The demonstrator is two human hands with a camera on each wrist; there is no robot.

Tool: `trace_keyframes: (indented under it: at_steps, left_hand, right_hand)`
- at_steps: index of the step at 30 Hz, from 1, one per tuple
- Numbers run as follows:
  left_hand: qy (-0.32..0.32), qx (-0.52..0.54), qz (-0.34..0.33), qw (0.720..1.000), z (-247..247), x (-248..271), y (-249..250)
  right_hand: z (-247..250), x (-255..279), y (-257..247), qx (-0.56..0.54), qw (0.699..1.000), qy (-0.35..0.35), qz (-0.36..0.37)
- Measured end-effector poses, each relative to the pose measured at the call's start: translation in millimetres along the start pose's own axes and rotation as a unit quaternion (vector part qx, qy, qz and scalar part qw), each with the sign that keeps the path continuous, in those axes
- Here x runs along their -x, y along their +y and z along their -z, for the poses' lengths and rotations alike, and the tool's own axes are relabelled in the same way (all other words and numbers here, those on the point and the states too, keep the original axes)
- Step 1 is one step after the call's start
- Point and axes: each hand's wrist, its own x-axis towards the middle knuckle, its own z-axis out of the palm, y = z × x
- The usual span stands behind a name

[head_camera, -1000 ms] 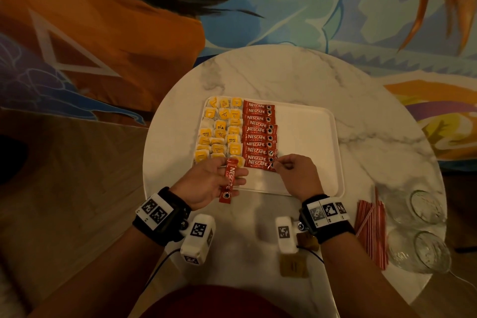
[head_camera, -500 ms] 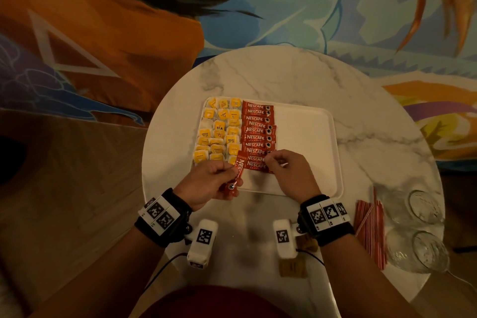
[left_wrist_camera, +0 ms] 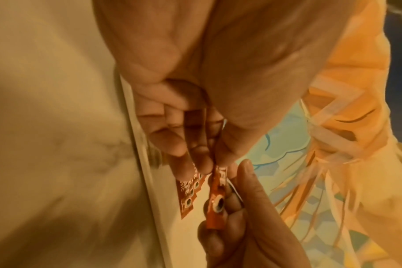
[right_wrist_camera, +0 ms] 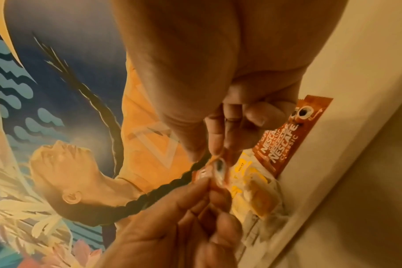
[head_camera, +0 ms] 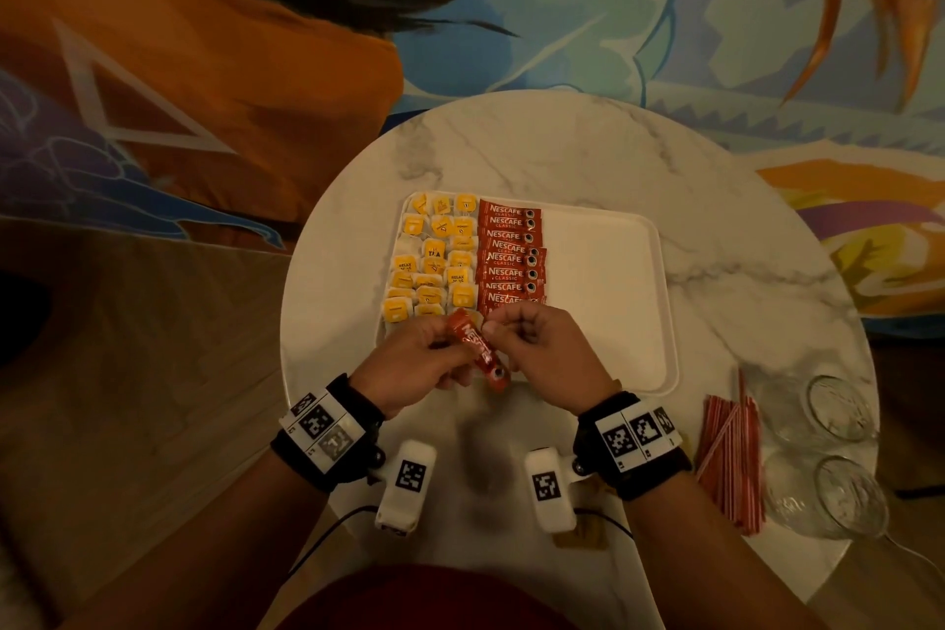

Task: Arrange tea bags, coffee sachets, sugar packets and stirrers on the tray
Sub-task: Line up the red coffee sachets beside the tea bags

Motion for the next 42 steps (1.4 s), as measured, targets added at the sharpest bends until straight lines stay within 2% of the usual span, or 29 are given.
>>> trace_keyframes:
  at_steps: [4,9,13,20,26,30,33,40,42]
  left_hand:
    - [0.046,0.072,0.010,0.996,0.7,-3.2,0.7]
    - [0.059,0.105,0.033,0.992,0.2,-5.4,-0.8]
    - [0.079,0.099,0.038,0.991,3.0,-7.9,-4.8]
    - [0.051,0.034,0.037,0.997,-2.7,-8.4,-9.9]
    - [0.047,0.005,0.051,0.998,-2.0,-7.7,-13.6]
    - [0.045,-0.017,0.040,0.998,-1.3,-5.6,-13.7]
    - [0.045,-0.025,0.032,0.998,-1.8,-4.8,-13.7]
    - [0.043,-0.035,0.023,0.998,0.5,-3.3,-14.5]
    - [0.045,-0.033,0.021,0.998,1.7,-3.0,-14.8]
  right_hand:
    - [1.1,4.5,9.4,0.035,0.999,-0.032,-0.011]
    - [8.6,10.0,8.7,0.050,0.998,-0.035,-0.012]
    - [21.3,11.3,9.7,0.049,0.998,-0.013,-0.042]
    - [43.6,14.2,13.2,0.040,0.995,0.056,-0.070]
    - [58.4,11.4,32.3,0.155,0.979,0.068,-0.116]
    - [47.5,6.3,34.1,0.233,0.964,0.066,-0.112]
    - [39.6,2.5,35.9,0.251,0.958,0.088,-0.105]
    - [32.2,-0.5,28.1,0.311,0.939,0.094,-0.112]
    - [31.6,-2.3,24.6,0.317,0.940,0.091,-0.091]
